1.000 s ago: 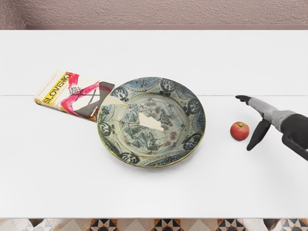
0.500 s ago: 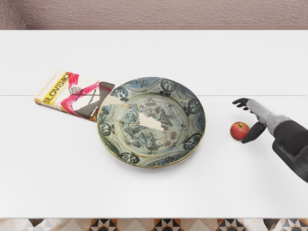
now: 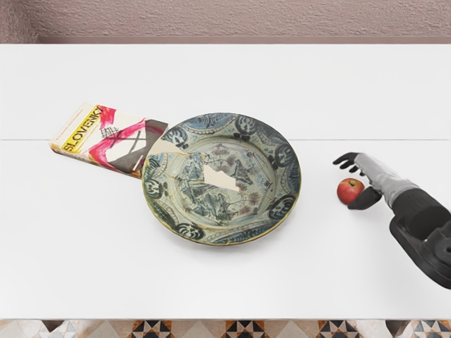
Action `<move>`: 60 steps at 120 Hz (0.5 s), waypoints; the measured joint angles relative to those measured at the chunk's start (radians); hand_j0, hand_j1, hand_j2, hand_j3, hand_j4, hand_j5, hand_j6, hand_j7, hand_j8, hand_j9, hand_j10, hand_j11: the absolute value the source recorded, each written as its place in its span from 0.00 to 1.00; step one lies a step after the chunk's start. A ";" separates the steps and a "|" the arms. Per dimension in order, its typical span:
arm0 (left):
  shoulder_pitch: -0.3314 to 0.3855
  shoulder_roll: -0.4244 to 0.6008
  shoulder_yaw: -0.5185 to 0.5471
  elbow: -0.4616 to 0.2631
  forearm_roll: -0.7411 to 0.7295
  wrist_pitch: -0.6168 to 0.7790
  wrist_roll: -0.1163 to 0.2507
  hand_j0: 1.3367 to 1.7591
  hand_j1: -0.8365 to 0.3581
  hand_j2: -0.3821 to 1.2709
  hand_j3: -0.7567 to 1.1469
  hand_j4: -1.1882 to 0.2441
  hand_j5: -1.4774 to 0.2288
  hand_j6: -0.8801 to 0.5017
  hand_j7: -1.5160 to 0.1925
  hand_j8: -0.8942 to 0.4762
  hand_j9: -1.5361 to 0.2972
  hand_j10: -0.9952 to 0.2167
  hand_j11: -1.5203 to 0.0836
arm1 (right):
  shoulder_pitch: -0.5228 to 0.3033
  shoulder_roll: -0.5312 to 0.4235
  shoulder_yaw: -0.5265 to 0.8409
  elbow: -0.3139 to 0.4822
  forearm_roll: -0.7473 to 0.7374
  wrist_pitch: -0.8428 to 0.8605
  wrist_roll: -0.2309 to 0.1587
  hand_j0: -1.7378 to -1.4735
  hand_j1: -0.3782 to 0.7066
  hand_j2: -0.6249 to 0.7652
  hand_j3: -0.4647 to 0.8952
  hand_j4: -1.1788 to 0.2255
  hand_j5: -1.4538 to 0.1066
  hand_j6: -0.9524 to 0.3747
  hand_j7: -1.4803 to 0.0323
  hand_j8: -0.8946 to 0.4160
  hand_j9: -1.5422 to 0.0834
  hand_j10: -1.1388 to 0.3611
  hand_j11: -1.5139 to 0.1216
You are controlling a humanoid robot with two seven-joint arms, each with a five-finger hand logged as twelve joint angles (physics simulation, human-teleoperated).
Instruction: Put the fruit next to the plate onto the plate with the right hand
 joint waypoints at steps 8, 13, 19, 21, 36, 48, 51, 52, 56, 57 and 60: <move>0.000 0.000 0.000 0.000 0.000 0.000 0.000 0.76 0.76 0.26 0.40 0.67 0.69 0.47 0.71 0.48 0.67 0.63 0.76 | -0.001 0.001 0.000 0.000 -0.001 0.000 0.000 0.30 0.44 0.41 0.34 0.57 0.62 0.43 0.66 0.39 0.65 0.51 0.63; 0.000 0.000 0.000 0.000 0.000 0.000 0.000 0.76 0.76 0.26 0.40 0.67 0.69 0.47 0.71 0.48 0.67 0.63 0.76 | -0.002 0.001 0.000 -0.001 0.000 0.001 0.000 0.30 0.45 0.41 0.34 0.56 0.61 0.42 0.64 0.38 0.64 0.50 0.62; 0.000 0.000 0.000 0.000 0.000 0.000 0.000 0.76 0.76 0.26 0.40 0.67 0.69 0.47 0.71 0.48 0.67 0.63 0.76 | -0.003 0.001 0.000 -0.001 0.003 0.003 0.000 0.30 0.47 0.40 0.34 0.55 0.59 0.41 0.63 0.37 0.62 0.49 0.60; 0.000 0.000 0.000 0.000 0.000 0.000 0.000 0.76 0.76 0.26 0.40 0.67 0.69 0.47 0.71 0.48 0.67 0.63 0.76 | -0.003 0.001 0.000 -0.001 0.004 0.004 -0.001 0.30 0.48 0.40 0.34 0.55 0.59 0.41 0.63 0.37 0.62 0.49 0.60; 0.000 0.000 0.000 0.000 0.000 0.000 0.000 0.76 0.76 0.26 0.40 0.67 0.69 0.47 0.71 0.48 0.67 0.63 0.76 | -0.003 0.000 -0.005 -0.002 0.007 0.007 0.000 0.30 0.52 0.39 0.34 0.52 0.55 0.38 0.59 0.34 0.58 0.46 0.56; 0.000 0.000 0.000 0.000 0.000 0.000 0.000 0.76 0.76 0.26 0.40 0.67 0.69 0.47 0.71 0.48 0.67 0.63 0.76 | -0.003 0.001 -0.008 -0.005 0.006 0.008 0.001 0.31 0.55 0.42 0.34 0.50 0.52 0.36 0.56 0.36 0.55 0.44 0.53; 0.000 0.000 0.000 0.000 0.000 0.000 0.000 0.76 0.76 0.26 0.40 0.67 0.69 0.47 0.71 0.48 0.67 0.63 0.76 | -0.003 0.000 -0.008 -0.005 0.005 0.008 0.001 0.31 0.56 0.42 0.34 0.49 0.51 0.36 0.55 0.37 0.54 0.43 0.52; 0.000 0.000 0.000 0.000 0.000 0.000 0.000 0.76 0.76 0.26 0.40 0.67 0.69 0.47 0.71 0.48 0.67 0.63 0.76 | -0.003 0.000 -0.009 -0.005 0.005 0.008 0.001 0.32 0.56 0.42 0.34 0.49 0.51 0.37 0.55 0.37 0.54 0.43 0.52; 0.000 0.000 0.000 0.000 0.000 0.000 0.000 0.76 0.76 0.26 0.40 0.67 0.69 0.47 0.71 0.48 0.67 0.63 0.76 | -0.004 0.000 -0.009 -0.006 0.005 0.009 0.001 0.32 0.56 0.41 0.34 0.48 0.49 0.37 0.54 0.39 0.52 0.43 0.50; 0.000 0.000 0.000 0.000 0.000 0.000 0.000 0.76 0.76 0.26 0.40 0.67 0.69 0.47 0.71 0.48 0.67 0.63 0.76 | -0.004 0.000 -0.010 -0.006 0.004 0.009 0.001 0.32 0.56 0.41 0.34 0.48 0.49 0.37 0.53 0.39 0.52 0.42 0.50; 0.000 0.000 0.000 0.000 0.000 0.000 0.000 0.76 0.76 0.26 0.40 0.67 0.69 0.47 0.71 0.48 0.67 0.63 0.76 | -0.004 0.000 -0.010 -0.006 0.003 0.009 0.001 0.33 0.56 0.41 0.34 0.47 0.48 0.38 0.53 0.39 0.51 0.42 0.49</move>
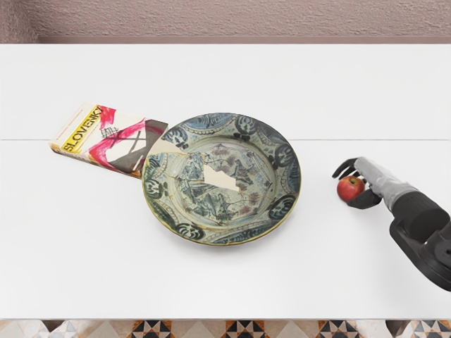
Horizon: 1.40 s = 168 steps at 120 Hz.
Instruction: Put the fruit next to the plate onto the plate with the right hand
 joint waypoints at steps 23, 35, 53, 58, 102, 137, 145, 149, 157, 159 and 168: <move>0.000 0.000 0.000 0.000 0.000 0.000 0.000 0.76 0.76 0.26 0.40 0.67 0.69 0.47 0.71 0.48 0.67 0.63 0.76 | -0.011 0.002 -0.001 -0.013 -0.007 -0.002 -0.001 0.36 0.59 0.50 0.34 0.38 0.41 0.40 0.43 0.40 0.43 0.40 0.41; 0.000 0.000 0.000 0.000 0.000 0.000 0.000 0.76 0.76 0.26 0.40 0.67 0.69 0.47 0.71 0.48 0.67 0.63 0.76 | -0.012 0.002 0.001 -0.016 -0.002 -0.006 -0.001 0.39 0.58 0.48 0.41 0.31 0.37 0.39 0.37 0.39 0.39 0.40 0.36; 0.000 0.000 0.000 0.000 0.000 0.000 0.000 0.76 0.76 0.26 0.40 0.67 0.69 0.47 0.71 0.48 0.67 0.63 0.76 | -0.002 -0.001 0.009 -0.018 0.032 -0.006 -0.001 0.34 0.64 0.63 0.34 0.27 0.28 0.41 0.30 0.43 0.31 0.43 0.29; 0.000 0.000 0.000 0.000 0.000 0.000 0.000 0.76 0.76 0.26 0.40 0.67 0.69 0.47 0.71 0.48 0.67 0.63 0.76 | 0.008 -0.004 0.010 -0.018 0.054 -0.003 -0.001 0.35 0.65 0.64 0.34 0.26 0.26 0.42 0.28 0.45 0.30 0.45 0.28; 0.000 0.000 0.000 0.000 0.000 0.000 0.000 0.76 0.76 0.26 0.40 0.67 0.69 0.47 0.71 0.48 0.67 0.63 0.76 | 0.140 -0.065 0.177 -0.020 0.395 0.287 0.007 0.35 0.68 0.65 0.34 0.24 0.18 0.48 0.24 0.50 0.26 0.49 0.24; 0.000 0.000 0.000 0.000 0.000 0.000 0.000 0.76 0.76 0.26 0.40 0.67 0.69 0.47 0.71 0.48 0.67 0.63 0.76 | 0.148 -0.059 0.355 -0.026 0.693 0.563 0.009 0.35 0.67 0.64 0.34 0.24 0.17 0.48 0.23 0.50 0.25 0.49 0.23; 0.000 0.000 0.000 0.000 0.000 0.000 0.000 0.76 0.76 0.26 0.40 0.67 0.69 0.47 0.71 0.48 0.67 0.63 0.76 | 0.148 -0.033 0.367 -0.026 0.710 0.580 0.009 0.35 0.67 0.64 0.34 0.24 0.16 0.48 0.23 0.50 0.25 0.49 0.23; 0.000 0.000 0.000 0.000 0.000 0.000 0.000 0.76 0.76 0.26 0.40 0.67 0.69 0.47 0.71 0.48 0.67 0.63 0.76 | 0.150 -0.018 0.370 -0.026 0.716 0.587 0.009 0.35 0.67 0.64 0.34 0.24 0.16 0.48 0.23 0.50 0.25 0.49 0.22; 0.000 0.000 0.000 0.000 0.000 0.000 0.000 0.76 0.76 0.26 0.40 0.67 0.69 0.47 0.71 0.48 0.67 0.63 0.76 | 0.153 0.016 0.375 -0.026 0.723 0.597 0.007 0.35 0.67 0.64 0.34 0.24 0.16 0.48 0.23 0.50 0.24 0.49 0.22; 0.000 0.000 0.000 0.000 0.000 0.000 0.000 0.76 0.76 0.26 0.40 0.67 0.69 0.47 0.71 0.48 0.67 0.63 0.76 | 0.153 0.026 0.375 -0.026 0.724 0.599 0.006 0.34 0.67 0.64 0.34 0.24 0.16 0.48 0.23 0.50 0.24 0.49 0.22; 0.000 0.000 0.000 0.000 0.000 0.000 0.000 0.76 0.76 0.26 0.40 0.67 0.69 0.47 0.71 0.48 0.67 0.63 0.76 | 0.156 0.068 0.377 -0.026 0.726 0.604 0.003 0.34 0.67 0.64 0.34 0.24 0.16 0.48 0.23 0.51 0.23 0.50 0.21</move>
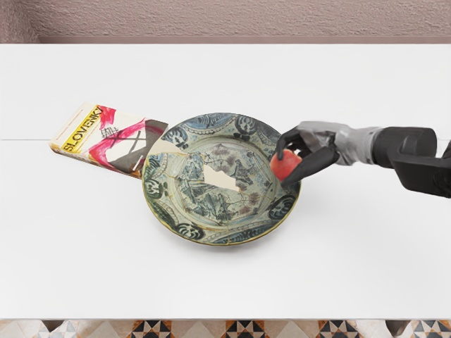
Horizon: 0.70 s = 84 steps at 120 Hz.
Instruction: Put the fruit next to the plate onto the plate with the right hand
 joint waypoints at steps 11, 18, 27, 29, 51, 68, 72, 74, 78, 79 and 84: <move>0.000 0.000 0.000 0.000 0.000 0.000 0.000 0.76 0.76 0.26 0.40 0.67 0.69 0.47 0.71 0.48 0.67 0.63 0.76 | 0.017 0.051 -0.007 -0.002 -0.011 0.002 -0.002 0.34 0.67 0.65 0.34 0.24 0.16 0.48 0.23 0.52 0.23 0.50 0.21; 0.000 0.000 0.000 0.000 0.000 0.000 0.000 0.76 0.76 0.26 0.40 0.67 0.69 0.47 0.71 0.48 0.67 0.63 0.76 | 0.028 0.092 -0.012 -0.007 -0.048 0.001 -0.003 0.34 0.67 0.64 0.34 0.24 0.16 0.48 0.23 0.51 0.23 0.50 0.21; 0.000 0.000 0.000 0.000 0.000 0.000 0.000 0.76 0.76 0.26 0.40 0.67 0.69 0.47 0.71 0.48 0.67 0.63 0.76 | 0.041 0.149 -0.019 -0.016 -0.122 -0.002 -0.004 0.34 0.67 0.64 0.34 0.24 0.16 0.48 0.23 0.51 0.23 0.49 0.21; 0.000 0.000 0.000 0.000 0.000 0.000 0.000 0.76 0.76 0.26 0.40 0.67 0.69 0.47 0.71 0.48 0.67 0.63 0.76 | 0.045 0.161 -0.024 -0.019 -0.141 -0.003 -0.004 0.34 0.67 0.64 0.34 0.24 0.16 0.48 0.23 0.51 0.23 0.49 0.21; 0.000 0.000 0.000 0.000 0.000 0.000 0.000 0.76 0.76 0.26 0.40 0.67 0.69 0.47 0.71 0.48 0.67 0.63 0.76 | 0.154 0.284 -0.163 -0.073 -0.335 -0.051 -0.005 0.34 0.67 0.64 0.34 0.24 0.15 0.48 0.23 0.52 0.23 0.50 0.21; -0.001 0.000 0.000 0.000 0.000 0.000 0.000 0.76 0.76 0.26 0.40 0.67 0.69 0.47 0.71 0.48 0.67 0.63 0.76 | 0.219 0.357 -0.259 -0.119 -0.435 -0.074 -0.005 0.34 0.67 0.64 0.34 0.24 0.15 0.48 0.23 0.52 0.22 0.50 0.21; 0.000 0.000 0.000 0.000 0.000 0.000 0.000 0.76 0.76 0.26 0.40 0.67 0.69 0.47 0.71 0.48 0.67 0.63 0.76 | 0.227 0.366 -0.272 -0.126 -0.451 -0.077 -0.005 0.34 0.67 0.64 0.34 0.24 0.15 0.48 0.23 0.52 0.22 0.50 0.21; 0.000 0.000 0.000 0.000 0.000 0.000 0.000 0.76 0.76 0.26 0.40 0.67 0.69 0.47 0.71 0.48 0.67 0.63 0.76 | 0.230 0.370 -0.278 -0.129 -0.459 -0.080 -0.005 0.34 0.67 0.64 0.34 0.24 0.15 0.48 0.23 0.52 0.22 0.50 0.21; 0.000 0.000 0.000 0.000 0.000 0.000 0.000 0.76 0.76 0.26 0.40 0.67 0.69 0.47 0.71 0.48 0.67 0.63 0.76 | 0.235 0.375 -0.288 -0.135 -0.476 -0.083 -0.005 0.34 0.68 0.64 0.34 0.24 0.15 0.48 0.23 0.52 0.23 0.50 0.21; 0.000 0.000 0.000 0.000 0.000 0.000 0.000 0.76 0.76 0.26 0.40 0.67 0.69 0.47 0.71 0.48 0.67 0.63 0.76 | 0.236 0.377 -0.291 -0.136 -0.479 -0.084 -0.005 0.34 0.68 0.64 0.34 0.24 0.15 0.48 0.23 0.52 0.23 0.50 0.21; 0.000 0.000 0.000 0.000 0.000 0.000 0.000 0.76 0.76 0.26 0.40 0.67 0.69 0.47 0.71 0.48 0.67 0.63 0.76 | 0.240 0.385 -0.301 -0.144 -0.493 -0.087 -0.005 0.35 0.68 0.65 0.34 0.24 0.16 0.48 0.23 0.52 0.23 0.50 0.21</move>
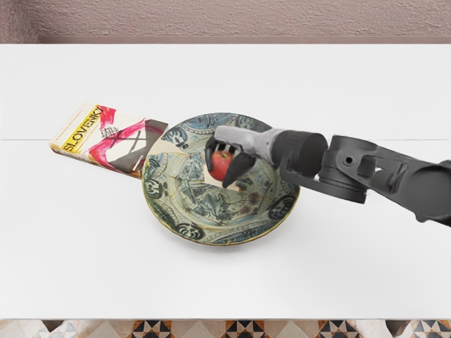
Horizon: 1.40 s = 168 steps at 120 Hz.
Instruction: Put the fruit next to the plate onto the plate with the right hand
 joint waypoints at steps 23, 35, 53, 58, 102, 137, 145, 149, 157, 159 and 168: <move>0.000 0.000 0.000 0.000 0.000 0.000 0.000 0.76 0.76 0.26 0.40 0.67 0.69 0.47 0.71 0.48 0.67 0.63 0.76 | 0.007 0.026 -0.022 -0.034 -0.015 0.000 0.000 0.35 0.69 0.66 0.34 0.23 0.17 0.49 0.23 0.52 0.23 0.50 0.21; 0.000 0.000 0.000 0.000 0.000 0.000 0.000 0.76 0.76 0.26 0.40 0.67 0.69 0.47 0.71 0.48 0.67 0.63 0.76 | 0.007 0.031 -0.023 -0.047 -0.012 0.002 0.001 0.34 0.67 0.64 0.34 0.26 0.20 0.47 0.26 0.49 0.26 0.49 0.24; 0.000 0.000 0.000 0.000 0.000 0.000 0.000 0.76 0.76 0.26 0.40 0.67 0.69 0.47 0.71 0.48 0.67 0.63 0.76 | 0.005 0.038 -0.024 -0.065 -0.002 0.002 0.002 0.33 0.62 0.61 0.34 0.33 0.31 0.39 0.35 0.41 0.36 0.42 0.34; 0.000 0.000 0.000 0.000 0.000 0.000 0.000 0.76 0.76 0.26 0.40 0.67 0.69 0.47 0.71 0.48 0.67 0.63 0.76 | 0.005 0.039 -0.024 -0.067 0.004 0.002 0.002 0.33 0.61 0.59 0.34 0.35 0.34 0.36 0.38 0.38 0.39 0.41 0.37; 0.000 0.000 0.000 0.000 0.000 0.000 0.000 0.76 0.76 0.26 0.40 0.67 0.69 0.47 0.71 0.48 0.67 0.63 0.76 | 0.006 0.039 -0.015 -0.097 0.083 0.002 0.006 0.31 0.32 0.45 0.34 0.63 0.68 0.52 0.72 0.49 0.71 0.58 0.69; 0.000 0.000 0.000 0.000 0.000 0.000 0.000 0.76 0.76 0.26 0.40 0.67 0.69 0.47 0.71 0.48 0.67 0.63 0.76 | -0.004 -0.080 0.130 -0.097 0.425 0.197 0.033 0.30 0.13 0.45 0.34 0.77 0.85 0.65 0.89 0.61 0.87 0.70 0.84; 0.000 0.000 0.000 0.000 0.000 0.000 0.000 0.76 0.76 0.26 0.40 0.67 0.69 0.47 0.71 0.48 0.67 0.63 0.76 | -0.007 -0.123 0.152 -0.098 0.538 0.265 0.044 0.30 0.11 0.45 0.34 0.78 0.86 0.66 0.91 0.62 0.88 0.71 0.86; 0.000 0.000 0.000 0.000 0.000 0.000 0.000 0.76 0.76 0.26 0.40 0.67 0.69 0.47 0.71 0.48 0.67 0.63 0.76 | -0.008 -0.146 0.161 -0.098 0.598 0.301 0.047 0.30 0.11 0.45 0.34 0.78 0.87 0.66 0.91 0.63 0.89 0.71 0.86; 0.000 0.000 0.000 0.000 0.000 0.000 0.000 0.76 0.76 0.26 0.40 0.67 0.69 0.47 0.71 0.48 0.67 0.63 0.76 | -0.013 -0.194 0.173 -0.101 0.723 0.381 0.051 0.30 0.10 0.45 0.34 0.79 0.88 0.67 0.92 0.63 0.89 0.72 0.87; 0.000 0.000 0.000 0.000 0.000 0.000 0.000 0.76 0.76 0.26 0.40 0.67 0.69 0.47 0.71 0.48 0.67 0.63 0.76 | -0.014 -0.206 0.175 -0.102 0.752 0.398 0.051 0.30 0.10 0.45 0.34 0.79 0.88 0.67 0.92 0.64 0.90 0.72 0.87; 0.000 0.000 0.000 0.000 0.000 0.000 0.000 0.76 0.76 0.26 0.40 0.67 0.69 0.47 0.71 0.48 0.67 0.63 0.76 | -0.024 -0.262 0.181 -0.106 0.874 0.448 0.052 0.30 0.09 0.44 0.34 0.80 0.88 0.68 0.93 0.64 0.90 0.72 0.88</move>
